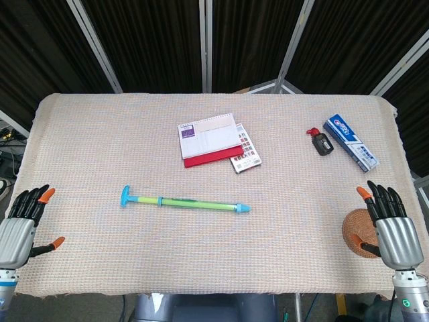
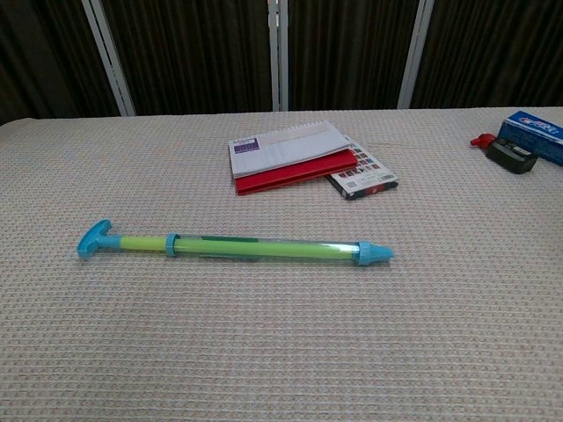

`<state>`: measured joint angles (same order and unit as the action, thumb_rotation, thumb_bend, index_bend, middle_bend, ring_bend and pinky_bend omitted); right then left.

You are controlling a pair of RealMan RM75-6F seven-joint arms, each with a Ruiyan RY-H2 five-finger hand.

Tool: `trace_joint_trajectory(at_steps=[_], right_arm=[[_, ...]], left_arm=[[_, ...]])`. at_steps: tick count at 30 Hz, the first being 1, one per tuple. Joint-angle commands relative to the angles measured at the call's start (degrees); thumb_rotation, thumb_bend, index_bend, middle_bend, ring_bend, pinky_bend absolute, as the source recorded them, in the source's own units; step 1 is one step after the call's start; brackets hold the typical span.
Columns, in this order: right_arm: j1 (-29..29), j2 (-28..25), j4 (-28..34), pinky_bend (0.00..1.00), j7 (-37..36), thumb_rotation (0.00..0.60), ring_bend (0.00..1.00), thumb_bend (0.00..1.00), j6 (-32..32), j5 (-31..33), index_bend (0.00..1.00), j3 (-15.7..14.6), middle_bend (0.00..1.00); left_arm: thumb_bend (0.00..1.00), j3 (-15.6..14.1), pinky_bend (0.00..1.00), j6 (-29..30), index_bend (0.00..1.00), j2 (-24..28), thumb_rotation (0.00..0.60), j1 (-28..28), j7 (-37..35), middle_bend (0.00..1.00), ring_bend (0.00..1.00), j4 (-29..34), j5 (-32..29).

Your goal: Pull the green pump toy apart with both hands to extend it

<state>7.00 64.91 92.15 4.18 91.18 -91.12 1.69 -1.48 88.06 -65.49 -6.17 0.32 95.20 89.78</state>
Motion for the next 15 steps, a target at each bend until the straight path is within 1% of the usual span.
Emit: trace_joint_trajectory(at_steps=[1,7,8,9,10,11,12,13,14,15], right_arm=[[-0.14,0.05,-0.09,0.00,0.08,0.600,0.00,0.00,-0.18,-0.02,0.00,-0.04,0.00],[0.78,0.61,0.07,0.00,0.64,0.600,0.00,0.00,-3.33,0.63,0.00,-0.01,0.00],[1.36,0.71,0.34,0.00,0.64,0.600,0.00,0.00,-4.41,0.88,0.00,0.19,0.01],[2.40,0.96,0.64,0.00,0.68,0.600,0.01,0.00,-6.03,1.28,0.00,0.67,0.04],[3.38,1.11,0.81,0.00,0.96,0.600,0.11,0.00,-7.69,1.71,0.00,1.03,0.13],[4.55,1.18,1.12,0.03,1.33,0.600,0.28,0.00,-9.72,2.28,0.00,1.43,0.30],[5.86,1.29,1.47,0.10,1.54,0.600,0.42,0.00,-11.85,2.97,0.00,1.97,0.43],[7.96,1.59,1.97,0.28,1.29,0.600,0.63,0.00,-15.09,3.68,0.00,2.69,0.60],[9.16,1.67,2.39,0.52,0.86,0.600,0.78,0.00,-17.19,4.49,0.00,3.14,0.74],[11.29,1.69,3.36,0.68,0.01,0.600,0.85,0.00,-21.19,6.29,0.00,3.92,0.81]], left_arm=[[0.00,0.14,0.00,0.06,0.00,0.15,0.600,0.07,0.08,0.00,0.00,0.23,0.08],[0.00,0.48,0.00,-1.18,0.00,0.17,0.600,-0.38,1.15,0.00,0.00,0.72,0.00],[0.00,0.57,0.00,-1.43,0.00,0.13,0.600,-0.51,1.42,0.00,0.00,0.70,-0.04],[0.00,0.72,0.00,-1.80,0.00,0.08,0.600,-0.67,1.75,0.00,0.00,0.70,-0.24],[0.00,0.86,0.00,-2.15,0.00,0.06,0.600,-0.80,1.96,0.00,0.00,0.71,-0.51],[0.00,1.02,0.00,-2.49,0.00,0.05,0.600,-0.93,2.11,0.00,0.00,0.70,-0.83],[0.00,1.20,0.00,-2.80,0.00,0.02,0.600,-1.04,2.13,0.00,0.00,0.69,-1.19],[0.00,1.38,0.00,-3.23,0.00,0.01,0.600,-1.20,2.23,0.00,0.00,0.62,-1.62],[0.00,1.48,0.00,-3.45,0.00,0.03,0.600,-1.29,2.31,0.00,0.00,0.58,-1.84],[0.00,1.66,0.00,-3.71,0.00,0.04,0.600,-1.38,2.55,0.00,0.00,0.47,-2.18]])
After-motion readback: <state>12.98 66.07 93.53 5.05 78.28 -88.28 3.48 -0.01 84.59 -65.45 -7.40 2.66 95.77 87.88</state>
